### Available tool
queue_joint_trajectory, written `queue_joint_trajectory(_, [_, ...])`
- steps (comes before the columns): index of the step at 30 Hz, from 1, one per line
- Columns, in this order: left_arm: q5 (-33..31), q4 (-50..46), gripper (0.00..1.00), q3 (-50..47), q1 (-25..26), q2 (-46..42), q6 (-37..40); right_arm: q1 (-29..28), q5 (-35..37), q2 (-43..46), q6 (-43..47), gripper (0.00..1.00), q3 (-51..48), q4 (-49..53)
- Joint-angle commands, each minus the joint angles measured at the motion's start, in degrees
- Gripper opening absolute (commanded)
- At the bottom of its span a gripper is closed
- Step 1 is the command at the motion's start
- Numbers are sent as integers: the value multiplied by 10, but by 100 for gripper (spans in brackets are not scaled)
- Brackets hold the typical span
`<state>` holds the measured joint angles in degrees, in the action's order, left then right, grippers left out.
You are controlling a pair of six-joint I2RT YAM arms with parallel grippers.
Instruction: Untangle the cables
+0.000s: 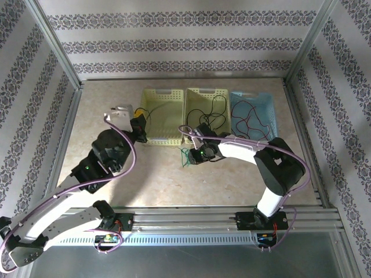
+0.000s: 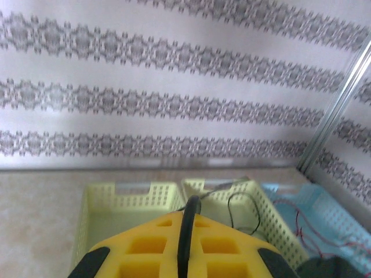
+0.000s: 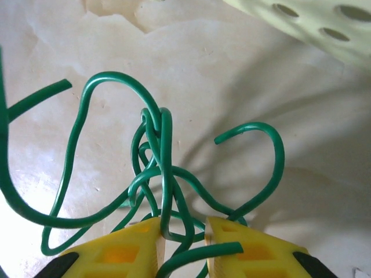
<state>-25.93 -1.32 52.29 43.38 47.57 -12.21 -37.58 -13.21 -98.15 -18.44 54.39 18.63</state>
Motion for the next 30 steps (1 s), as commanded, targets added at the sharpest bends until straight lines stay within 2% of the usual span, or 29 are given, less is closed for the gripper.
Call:
queue_joint_trajectory(1, [37,24,0,45,-6,31,48,11,-3,8,-21,26,-44,57])
queue_joint_trajectory(3, [71,17,0,74,-6,79,49,9,-2,40,-19,29,-60,36])
queue_joint_trajectory(7, [103,55,0,104,-6,167,51,9,9,126,-16,44,-84,2])
queue_joint_trajectory(11, [115,92,0,150,-7,261,68,13,71,226,-19,51,-100,-6])
queue_joint_trajectory(16, [161,137,0,198,-7,370,59,24,137,342,-46,54,-130,-26])
queue_joint_trajectory(21, [163,183,0,239,-7,471,31,37,200,428,-63,56,-157,-23])
queue_joint_trajectory(26, [134,180,0,284,-8,548,24,50,220,477,-78,56,-172,-10])
queue_joint_trajectory(30, [101,141,0,336,-14,616,8,55,224,493,-81,57,-179,-4])
